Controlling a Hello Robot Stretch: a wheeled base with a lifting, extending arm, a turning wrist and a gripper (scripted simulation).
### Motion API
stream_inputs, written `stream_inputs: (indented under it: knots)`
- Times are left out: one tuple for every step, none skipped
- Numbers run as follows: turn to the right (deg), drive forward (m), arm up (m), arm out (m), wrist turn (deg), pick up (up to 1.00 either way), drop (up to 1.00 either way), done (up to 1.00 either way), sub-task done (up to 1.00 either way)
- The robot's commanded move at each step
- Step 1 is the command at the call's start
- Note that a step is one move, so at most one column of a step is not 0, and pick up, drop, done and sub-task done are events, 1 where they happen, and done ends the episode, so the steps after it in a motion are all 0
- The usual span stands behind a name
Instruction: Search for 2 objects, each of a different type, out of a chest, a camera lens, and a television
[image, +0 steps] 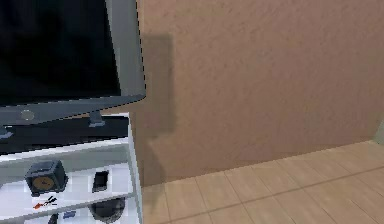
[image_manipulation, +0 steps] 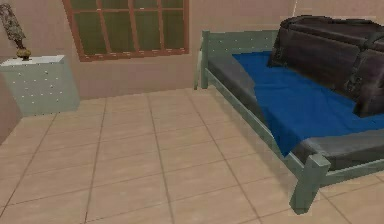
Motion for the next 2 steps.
stream_inputs:
  knots:
    - [6.0, 0.0, 0.0, 0.0, 0.0, 0.0, 0.0, 0.0, 0.0]
    - [0.0, 0.15, 0.0, 0.0, 0.0, 0.0, 0.0, 0.0, 0.0]
